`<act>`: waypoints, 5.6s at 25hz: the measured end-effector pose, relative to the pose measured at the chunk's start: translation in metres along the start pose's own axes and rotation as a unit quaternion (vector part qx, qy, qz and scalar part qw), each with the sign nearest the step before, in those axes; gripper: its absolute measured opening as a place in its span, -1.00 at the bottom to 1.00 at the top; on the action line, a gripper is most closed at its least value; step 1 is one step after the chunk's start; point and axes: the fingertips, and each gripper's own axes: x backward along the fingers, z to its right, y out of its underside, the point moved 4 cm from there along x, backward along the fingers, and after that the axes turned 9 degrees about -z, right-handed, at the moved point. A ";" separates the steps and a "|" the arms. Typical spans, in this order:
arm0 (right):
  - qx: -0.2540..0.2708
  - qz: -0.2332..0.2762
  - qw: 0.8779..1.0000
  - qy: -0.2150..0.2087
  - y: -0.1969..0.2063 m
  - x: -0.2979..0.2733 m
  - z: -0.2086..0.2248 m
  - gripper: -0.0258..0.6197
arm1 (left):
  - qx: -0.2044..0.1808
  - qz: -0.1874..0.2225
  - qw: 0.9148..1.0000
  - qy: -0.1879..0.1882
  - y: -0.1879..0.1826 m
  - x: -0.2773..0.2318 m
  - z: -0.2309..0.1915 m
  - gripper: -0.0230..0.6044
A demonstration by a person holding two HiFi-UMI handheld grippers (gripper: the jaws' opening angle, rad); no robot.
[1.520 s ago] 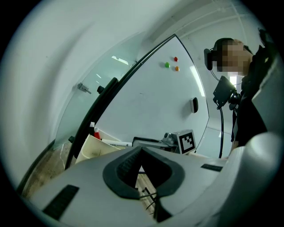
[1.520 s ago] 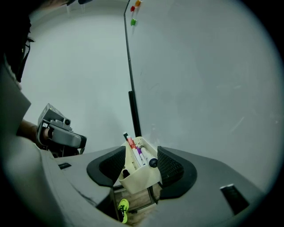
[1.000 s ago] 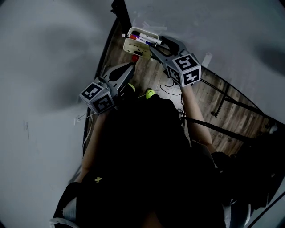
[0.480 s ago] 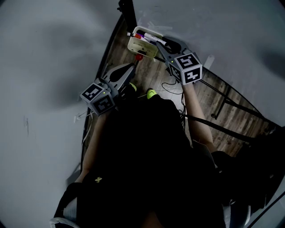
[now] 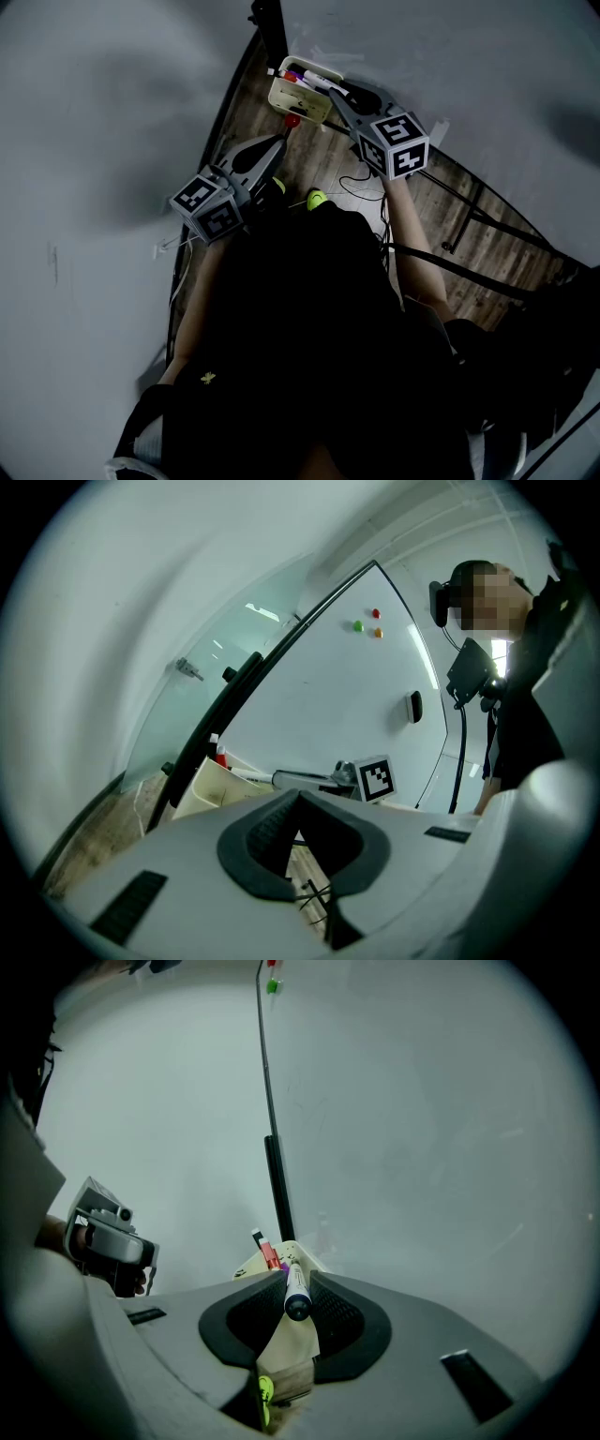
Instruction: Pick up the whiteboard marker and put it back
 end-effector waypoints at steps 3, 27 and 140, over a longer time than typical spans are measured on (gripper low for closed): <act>-0.006 0.007 1.000 -0.005 -0.004 0.005 -0.001 -0.66 | -0.001 0.002 1.000 0.001 0.000 -0.001 0.002 -0.92; 0.016 0.061 0.998 -0.015 -0.040 0.075 -0.025 -0.66 | -0.017 0.015 1.000 0.015 0.001 -0.017 0.006 -0.92; 0.039 -0.018 0.999 0.009 -0.007 -0.003 0.000 -0.66 | 0.013 0.007 0.999 0.037 -0.009 -0.001 -0.002 -0.92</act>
